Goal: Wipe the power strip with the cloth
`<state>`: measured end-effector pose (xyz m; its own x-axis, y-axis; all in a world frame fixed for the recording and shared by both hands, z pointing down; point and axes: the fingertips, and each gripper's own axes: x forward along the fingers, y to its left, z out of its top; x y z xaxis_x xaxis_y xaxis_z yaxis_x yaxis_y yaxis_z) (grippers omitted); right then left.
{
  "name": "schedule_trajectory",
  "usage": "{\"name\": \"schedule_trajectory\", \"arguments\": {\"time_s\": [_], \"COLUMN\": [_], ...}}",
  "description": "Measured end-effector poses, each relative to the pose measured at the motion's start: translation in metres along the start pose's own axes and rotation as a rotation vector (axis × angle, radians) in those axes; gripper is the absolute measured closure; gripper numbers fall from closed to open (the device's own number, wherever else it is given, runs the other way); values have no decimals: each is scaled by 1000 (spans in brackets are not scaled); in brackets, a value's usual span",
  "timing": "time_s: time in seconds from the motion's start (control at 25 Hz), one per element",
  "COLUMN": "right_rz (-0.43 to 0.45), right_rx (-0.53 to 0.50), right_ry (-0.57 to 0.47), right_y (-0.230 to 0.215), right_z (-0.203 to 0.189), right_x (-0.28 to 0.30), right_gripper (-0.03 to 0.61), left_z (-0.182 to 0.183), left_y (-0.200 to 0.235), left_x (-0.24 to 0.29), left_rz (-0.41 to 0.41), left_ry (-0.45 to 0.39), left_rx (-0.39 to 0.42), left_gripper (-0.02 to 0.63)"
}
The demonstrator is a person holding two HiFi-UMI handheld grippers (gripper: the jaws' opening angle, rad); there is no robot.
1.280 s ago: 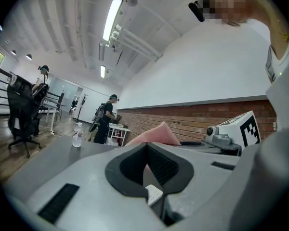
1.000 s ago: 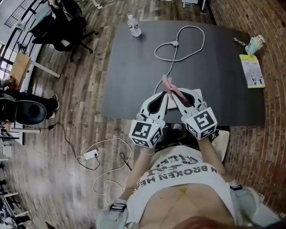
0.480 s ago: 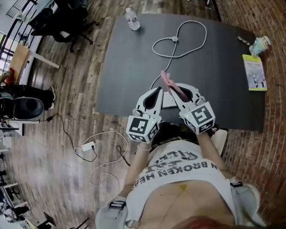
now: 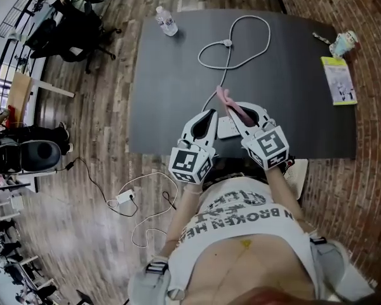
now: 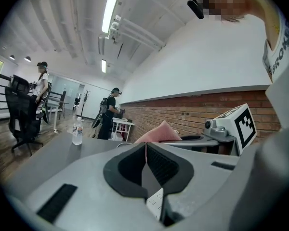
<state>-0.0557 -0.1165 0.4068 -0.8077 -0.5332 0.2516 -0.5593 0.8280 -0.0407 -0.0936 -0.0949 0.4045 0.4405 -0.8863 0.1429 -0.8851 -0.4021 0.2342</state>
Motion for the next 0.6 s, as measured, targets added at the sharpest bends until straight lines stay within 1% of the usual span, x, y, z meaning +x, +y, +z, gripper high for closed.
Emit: {"name": "schedule_trajectory", "arguments": {"time_s": [0.12,0.36,0.6], "right_rz": [-9,-26,-34], "right_rx": [-7,37,51], "right_ry": [35,117,202], "right_y": [1,1,0], "right_z": [-9,-41,-73], "right_x": [8,21,32], "right_gripper": [561,561,561], "left_z": [-9,-41,-80], "left_y": [8,26,36], "left_x": [0,-1,0], "left_rz": [-19,-30,-79], "left_ry": [29,101,194], "left_rx": [5,0,-34], "left_gripper": [609,607,607]}}
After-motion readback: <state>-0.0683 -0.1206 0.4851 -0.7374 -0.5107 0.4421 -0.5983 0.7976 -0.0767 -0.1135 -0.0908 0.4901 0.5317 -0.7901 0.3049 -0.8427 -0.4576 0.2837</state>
